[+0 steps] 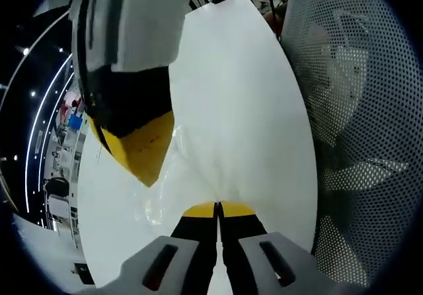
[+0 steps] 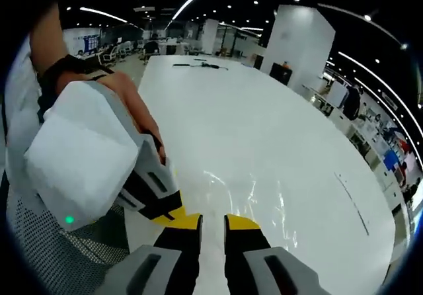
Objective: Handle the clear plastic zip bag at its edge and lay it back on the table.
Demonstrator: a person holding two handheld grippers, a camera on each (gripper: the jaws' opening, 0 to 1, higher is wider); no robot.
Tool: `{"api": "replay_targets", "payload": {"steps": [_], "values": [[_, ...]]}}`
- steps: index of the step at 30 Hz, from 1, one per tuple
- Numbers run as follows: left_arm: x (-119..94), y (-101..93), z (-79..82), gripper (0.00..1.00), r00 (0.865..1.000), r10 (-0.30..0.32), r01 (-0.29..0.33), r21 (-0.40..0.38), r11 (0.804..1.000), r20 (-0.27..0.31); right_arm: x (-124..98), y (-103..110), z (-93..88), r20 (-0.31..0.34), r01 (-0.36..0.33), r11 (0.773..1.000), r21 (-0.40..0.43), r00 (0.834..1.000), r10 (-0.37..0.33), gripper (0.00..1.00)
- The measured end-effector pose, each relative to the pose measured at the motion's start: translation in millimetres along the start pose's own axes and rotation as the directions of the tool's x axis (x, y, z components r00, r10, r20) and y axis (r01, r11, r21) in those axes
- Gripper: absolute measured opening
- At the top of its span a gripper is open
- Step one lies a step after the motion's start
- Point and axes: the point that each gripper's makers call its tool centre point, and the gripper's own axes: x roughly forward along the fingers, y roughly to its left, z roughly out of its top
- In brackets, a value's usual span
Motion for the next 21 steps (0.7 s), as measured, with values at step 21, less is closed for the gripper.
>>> {"api": "replay_targets", "payload": {"steps": [21], "values": [[1.8,-3.7,-1.0,0.00,1.000,-0.008,0.008,0.016,1.000,-0.001,-1.4,16.4,-60.8,-0.153,0.052,0.999,0.018,0.987,-0.048,0.22]]}}
